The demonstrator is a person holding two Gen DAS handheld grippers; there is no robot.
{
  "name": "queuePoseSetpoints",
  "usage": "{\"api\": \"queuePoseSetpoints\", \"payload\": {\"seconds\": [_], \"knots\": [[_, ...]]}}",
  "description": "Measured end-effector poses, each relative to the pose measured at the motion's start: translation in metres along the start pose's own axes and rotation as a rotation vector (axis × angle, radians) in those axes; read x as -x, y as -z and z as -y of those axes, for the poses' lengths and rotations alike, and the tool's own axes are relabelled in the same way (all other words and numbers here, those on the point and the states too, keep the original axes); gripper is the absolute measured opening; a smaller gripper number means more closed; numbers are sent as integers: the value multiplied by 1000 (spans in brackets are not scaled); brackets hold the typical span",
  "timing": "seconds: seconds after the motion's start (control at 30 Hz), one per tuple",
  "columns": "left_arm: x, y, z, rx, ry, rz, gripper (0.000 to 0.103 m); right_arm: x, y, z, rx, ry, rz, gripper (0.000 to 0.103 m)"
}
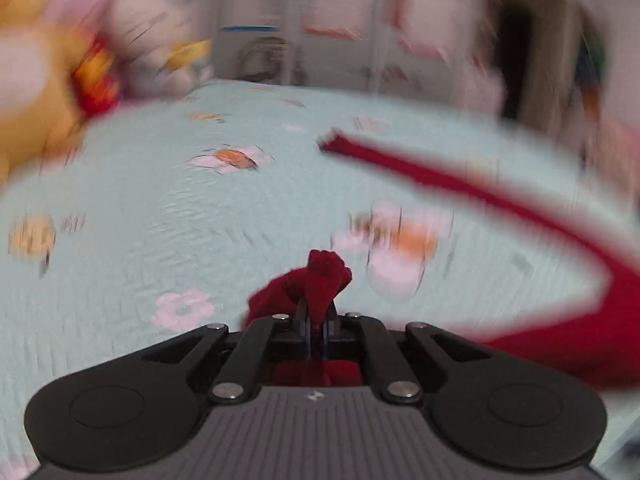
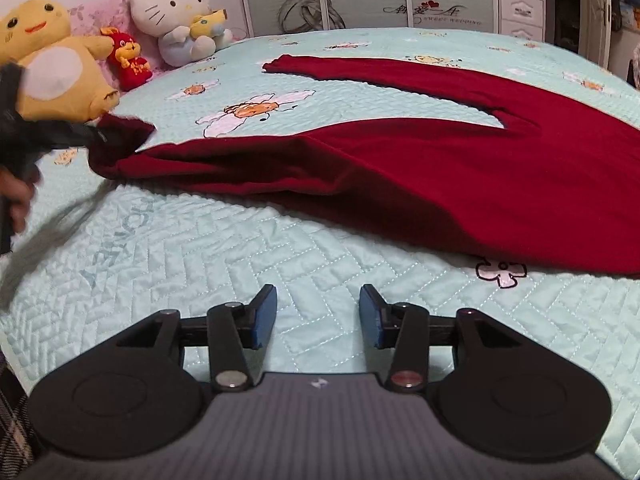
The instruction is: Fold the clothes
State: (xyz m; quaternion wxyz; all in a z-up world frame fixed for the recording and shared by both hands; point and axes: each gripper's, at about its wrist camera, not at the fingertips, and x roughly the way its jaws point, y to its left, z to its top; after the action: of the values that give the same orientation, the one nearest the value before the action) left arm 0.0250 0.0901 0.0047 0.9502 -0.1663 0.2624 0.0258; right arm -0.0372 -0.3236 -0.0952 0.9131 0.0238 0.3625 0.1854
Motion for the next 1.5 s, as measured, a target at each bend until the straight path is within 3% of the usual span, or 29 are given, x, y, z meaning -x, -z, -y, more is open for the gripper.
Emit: {"api": "queuePoseSetpoints", "payload": {"seconds": [0.1, 0.27, 0.33, 0.5, 0.57, 0.77, 0.9, 1.07, 1.3, 1.4, 1.43, 1.5], "knots": [[41, -39, -31, 257, 106, 56, 4, 6, -4, 11, -49, 11, 20, 46], [62, -70, -52, 416, 188, 108, 3, 13, -1, 27, -16, 107, 29, 46], [58, -76, -51, 455, 186, 118, 3, 20, 2, 39, -65, 109, 37, 46], [51, -81, -35, 487, 190, 106, 3, 42, 15, 85, -280, 105, 79, 46], [49, -80, -33, 483, 154, 114, 3, 50, 18, 103, -359, 109, 104, 46], [30, -82, -55, 612, 105, 78, 3, 78, 43, 185, -843, 106, 252, 47], [29, -91, -45, 623, 111, 68, 3, 92, 65, 226, -1086, 127, 384, 46], [28, -101, -27, 594, 102, 60, 3, 85, 66, 247, -1185, 171, 460, 43], [26, -111, -19, 585, 62, 33, 3, 75, 71, 273, -1321, 112, 510, 36], [26, -115, -20, 568, 43, 20, 3, 73, 70, 284, -1343, 87, 497, 21], [26, -117, -22, 566, 40, 15, 3, 74, 70, 287, -1342, 94, 483, 0], [26, -120, -26, 559, 23, 1, 3, 79, 67, 292, -1328, 120, 441, 0]]}}
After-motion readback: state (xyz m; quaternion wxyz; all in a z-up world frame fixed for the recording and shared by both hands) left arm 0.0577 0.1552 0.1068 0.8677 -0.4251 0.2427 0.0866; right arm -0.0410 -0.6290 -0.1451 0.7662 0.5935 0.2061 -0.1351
